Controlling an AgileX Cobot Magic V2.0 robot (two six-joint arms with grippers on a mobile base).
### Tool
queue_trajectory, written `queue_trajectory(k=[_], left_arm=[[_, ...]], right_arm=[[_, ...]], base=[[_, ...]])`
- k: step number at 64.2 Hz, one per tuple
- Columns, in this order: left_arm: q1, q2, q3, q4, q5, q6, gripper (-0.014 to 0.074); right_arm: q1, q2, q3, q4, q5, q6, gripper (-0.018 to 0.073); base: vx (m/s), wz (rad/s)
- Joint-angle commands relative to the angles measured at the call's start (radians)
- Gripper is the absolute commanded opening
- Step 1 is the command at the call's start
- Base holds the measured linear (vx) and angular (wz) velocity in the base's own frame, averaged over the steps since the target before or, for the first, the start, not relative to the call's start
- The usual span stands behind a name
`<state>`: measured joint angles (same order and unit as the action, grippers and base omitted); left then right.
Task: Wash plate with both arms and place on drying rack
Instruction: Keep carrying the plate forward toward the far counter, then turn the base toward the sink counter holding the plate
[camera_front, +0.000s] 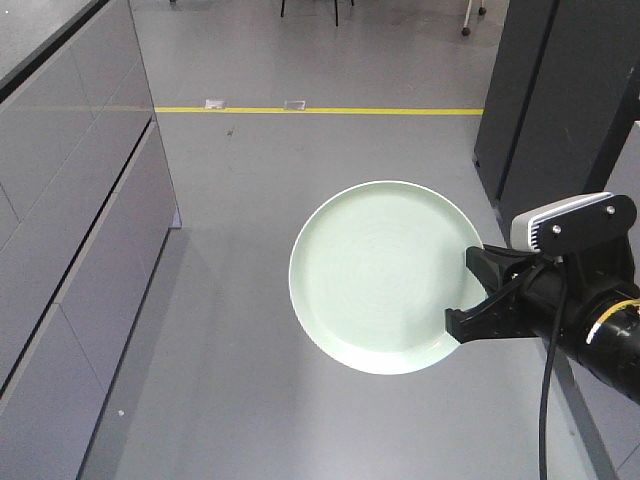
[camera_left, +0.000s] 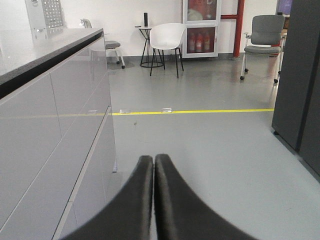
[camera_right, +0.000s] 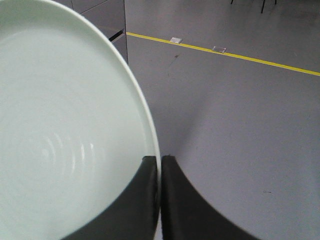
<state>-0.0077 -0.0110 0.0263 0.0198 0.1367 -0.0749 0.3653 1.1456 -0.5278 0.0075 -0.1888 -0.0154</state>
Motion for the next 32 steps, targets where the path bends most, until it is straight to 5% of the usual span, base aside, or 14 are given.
queue_trajectory(k=[1, 32], left_arm=[[0.0, -0.016, 0.016, 0.0, -0.073, -0.011, -0.0002], [0.0, -0.016, 0.016, 0.0, -0.073, -0.011, -0.0002]], right_arm=[[-0.003, -0.023, -0.028, -0.008, -0.082, -0.002, -0.0005], [-0.003, -0.023, -0.028, -0.008, -0.082, -0.002, -0.0005]], base=[[0.12, 0.0], [0.13, -0.06]])
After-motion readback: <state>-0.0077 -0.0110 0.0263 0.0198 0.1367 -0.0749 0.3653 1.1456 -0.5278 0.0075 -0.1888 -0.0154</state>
